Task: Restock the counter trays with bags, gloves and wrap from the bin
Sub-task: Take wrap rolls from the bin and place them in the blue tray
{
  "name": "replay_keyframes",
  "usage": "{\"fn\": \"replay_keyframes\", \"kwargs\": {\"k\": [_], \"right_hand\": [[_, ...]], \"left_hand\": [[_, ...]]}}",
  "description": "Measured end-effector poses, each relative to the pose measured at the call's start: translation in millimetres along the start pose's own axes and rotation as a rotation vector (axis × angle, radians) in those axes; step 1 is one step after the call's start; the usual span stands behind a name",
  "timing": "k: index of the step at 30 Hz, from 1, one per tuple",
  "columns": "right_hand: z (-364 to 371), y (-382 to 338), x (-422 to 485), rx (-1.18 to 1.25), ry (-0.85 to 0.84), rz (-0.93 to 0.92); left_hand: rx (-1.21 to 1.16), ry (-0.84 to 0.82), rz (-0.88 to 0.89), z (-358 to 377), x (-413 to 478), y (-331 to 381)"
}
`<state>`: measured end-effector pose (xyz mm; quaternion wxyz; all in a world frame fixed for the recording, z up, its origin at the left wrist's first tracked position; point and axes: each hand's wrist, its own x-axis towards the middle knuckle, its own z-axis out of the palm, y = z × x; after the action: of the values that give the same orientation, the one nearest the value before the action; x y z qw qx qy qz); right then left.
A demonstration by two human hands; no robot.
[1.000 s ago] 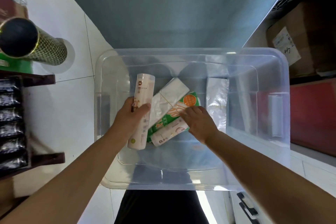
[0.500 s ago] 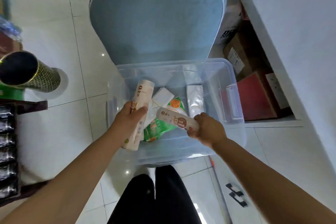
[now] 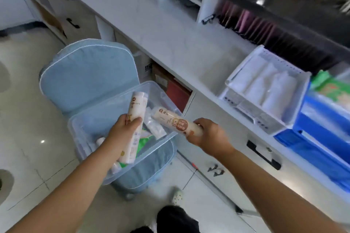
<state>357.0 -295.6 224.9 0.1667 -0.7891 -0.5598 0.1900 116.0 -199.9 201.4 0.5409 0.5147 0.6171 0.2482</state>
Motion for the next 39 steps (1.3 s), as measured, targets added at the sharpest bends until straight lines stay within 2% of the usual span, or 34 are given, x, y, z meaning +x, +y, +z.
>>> {"fn": "replay_keyframes", "kwargs": {"k": [5, 9, 16, 19, 24, 28, 32, 39], "right_hand": [[-62, 35, -47, -0.01, 0.166, 0.09], [-100, 73, -83, -0.007, 0.316, 0.207], [-160, 172, -142, -0.021, 0.495, 0.394], [-189, 222, -157, 0.015, 0.549, 0.482], [-237, 307, -147, -0.083, 0.441, 0.522], [-254, 352, -125, -0.214, 0.319, 0.42], [-253, 380, -107, -0.336, 0.225, 0.259], [-251, 396, -95, -0.428, 0.087, 0.154]], "left_hand": [[0.002, -0.207, 0.151, 61, -23, 59], [-0.002, -0.312, 0.231, 121, -42, 97], [0.056, -0.523, 0.283, 231, -72, 142], [0.079, -0.563, 0.294, 274, -80, 159], [0.105, -0.622, 0.269, 332, -83, 190], [0.089, -0.608, 0.264, 368, -80, 206], [0.108, -0.586, 0.232, 389, -76, 212], [0.186, -0.584, 0.293, 403, -61, 217]]}}
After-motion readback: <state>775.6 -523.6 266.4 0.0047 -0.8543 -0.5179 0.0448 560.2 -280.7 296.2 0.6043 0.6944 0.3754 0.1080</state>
